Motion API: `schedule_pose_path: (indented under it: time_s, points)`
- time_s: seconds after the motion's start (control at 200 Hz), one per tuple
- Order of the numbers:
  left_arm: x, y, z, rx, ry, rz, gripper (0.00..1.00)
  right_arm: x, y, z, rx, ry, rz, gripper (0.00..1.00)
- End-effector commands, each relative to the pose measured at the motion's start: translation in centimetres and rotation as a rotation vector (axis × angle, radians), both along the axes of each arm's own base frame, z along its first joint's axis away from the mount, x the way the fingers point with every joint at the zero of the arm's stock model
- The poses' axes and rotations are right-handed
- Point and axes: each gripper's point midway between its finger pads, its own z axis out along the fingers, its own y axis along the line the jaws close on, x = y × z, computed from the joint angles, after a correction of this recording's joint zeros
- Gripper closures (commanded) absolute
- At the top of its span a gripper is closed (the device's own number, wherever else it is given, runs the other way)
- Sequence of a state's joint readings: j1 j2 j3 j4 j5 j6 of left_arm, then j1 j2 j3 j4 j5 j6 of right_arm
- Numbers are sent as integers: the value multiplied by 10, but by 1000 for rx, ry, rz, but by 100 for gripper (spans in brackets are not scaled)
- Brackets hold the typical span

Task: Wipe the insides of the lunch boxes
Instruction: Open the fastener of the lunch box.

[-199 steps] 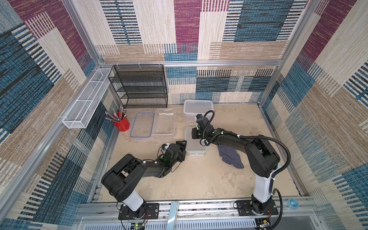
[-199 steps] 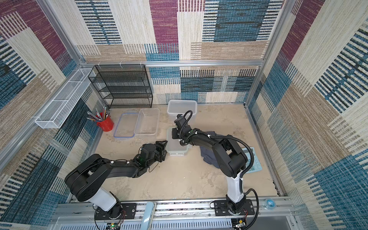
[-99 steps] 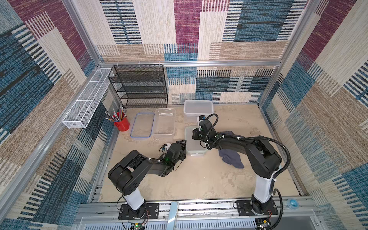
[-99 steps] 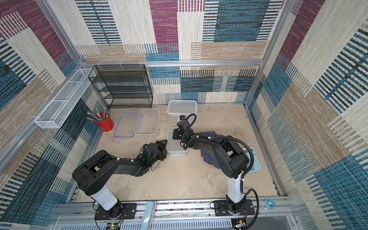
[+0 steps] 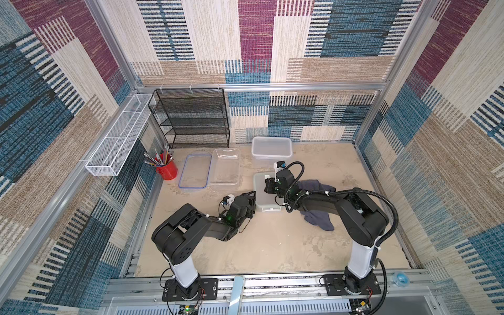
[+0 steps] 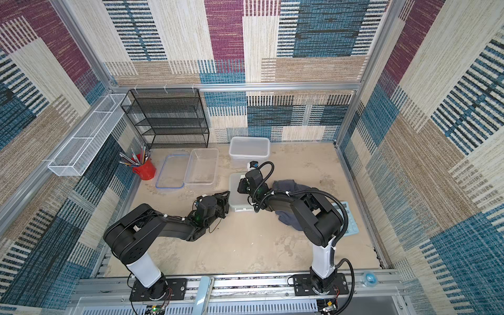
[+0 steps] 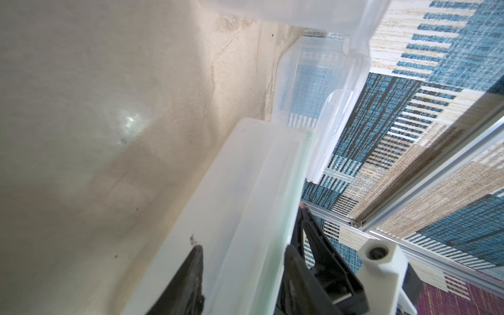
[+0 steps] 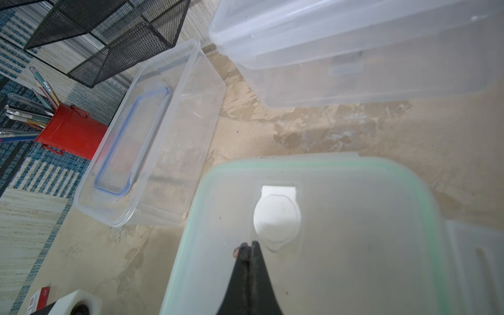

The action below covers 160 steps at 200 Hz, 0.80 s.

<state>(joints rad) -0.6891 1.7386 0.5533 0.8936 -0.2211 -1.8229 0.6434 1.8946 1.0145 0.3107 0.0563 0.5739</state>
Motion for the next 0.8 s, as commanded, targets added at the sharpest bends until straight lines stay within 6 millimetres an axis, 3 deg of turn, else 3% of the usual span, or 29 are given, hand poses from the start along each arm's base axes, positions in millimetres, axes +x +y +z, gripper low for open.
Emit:
schedule_pose_path:
  time_s: [0.0, 0.27, 0.546, 0.796]
  points:
    - [2, -13, 18, -84, -29, -39, 64, -109, -35, -109, -227, 533, 95, 100]
    - [2, -13, 15, -78, -25, -37, 67, -117, -38, -114, -223, 549, 85, 100]
    - [-5, -4, 10, -22, -3, -37, 67, -113, -37, -107, -227, 532, 85, 100]
    - [-6, 14, 29, 161, -33, -41, 68, -111, -35, -101, -220, 521, 84, 100]
